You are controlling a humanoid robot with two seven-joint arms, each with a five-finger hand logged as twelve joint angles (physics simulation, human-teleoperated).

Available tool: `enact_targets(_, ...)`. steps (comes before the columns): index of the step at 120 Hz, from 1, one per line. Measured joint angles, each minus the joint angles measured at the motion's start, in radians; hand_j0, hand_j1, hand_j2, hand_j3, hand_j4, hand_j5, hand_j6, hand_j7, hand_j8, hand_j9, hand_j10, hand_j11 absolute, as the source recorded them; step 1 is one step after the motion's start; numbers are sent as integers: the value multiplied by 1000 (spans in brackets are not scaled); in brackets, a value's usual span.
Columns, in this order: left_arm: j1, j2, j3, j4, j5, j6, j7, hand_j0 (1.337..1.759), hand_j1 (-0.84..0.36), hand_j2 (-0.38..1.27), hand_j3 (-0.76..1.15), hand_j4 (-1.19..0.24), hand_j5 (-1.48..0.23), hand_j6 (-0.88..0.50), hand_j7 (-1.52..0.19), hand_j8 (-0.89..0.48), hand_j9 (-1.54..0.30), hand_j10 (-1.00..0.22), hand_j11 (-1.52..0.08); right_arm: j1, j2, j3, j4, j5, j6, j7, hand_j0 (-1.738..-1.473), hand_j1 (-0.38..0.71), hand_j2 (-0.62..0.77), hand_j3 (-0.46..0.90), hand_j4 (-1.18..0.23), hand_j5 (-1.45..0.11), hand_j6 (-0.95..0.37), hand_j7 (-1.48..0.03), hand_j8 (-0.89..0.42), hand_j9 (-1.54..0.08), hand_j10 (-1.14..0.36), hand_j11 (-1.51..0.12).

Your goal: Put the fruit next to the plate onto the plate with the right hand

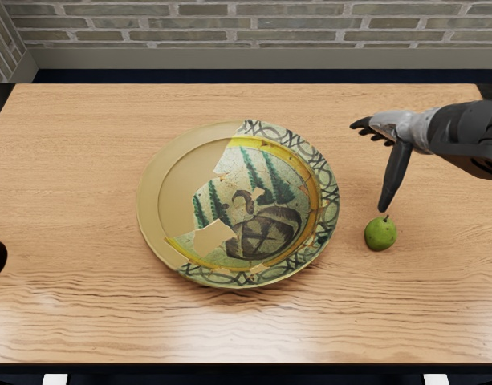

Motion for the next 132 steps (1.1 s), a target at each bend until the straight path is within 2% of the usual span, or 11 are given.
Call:
enact_targets(25,0,0,0,0,0,0,0,1658,349,0,0,0,0,0,0,0,0,0,0,-126,8,-52,32,-134,-52,0,-1658,-321,-4,0,-26,-32,-28,-31,-27,-31,-26,-31)
enact_targets(48,0,0,0,0,0,0,0,1658,349,0,0,0,0,0,0,0,0,0,0,-187,-5,-63,36,-202,-134,0,-1658,-305,-6,0,-40,-49,-41,-48,-40,-49,-39,-48)
enact_targets(85,0,0,0,0,0,0,0,1658,349,0,0,0,0,0,0,0,0,0,0,-234,-1,-64,41,-217,-161,0,-1658,-135,-34,0,-182,-234,-183,-233,-183,-234,-182,-233)
enact_targets(132,0,0,0,0,0,0,0,1658,349,0,0,0,0,0,0,0,0,0,0,-240,29,-57,42,-142,-245,0,-1658,-82,-43,0,-226,-291,-227,-291,-227,-291,-226,-291)
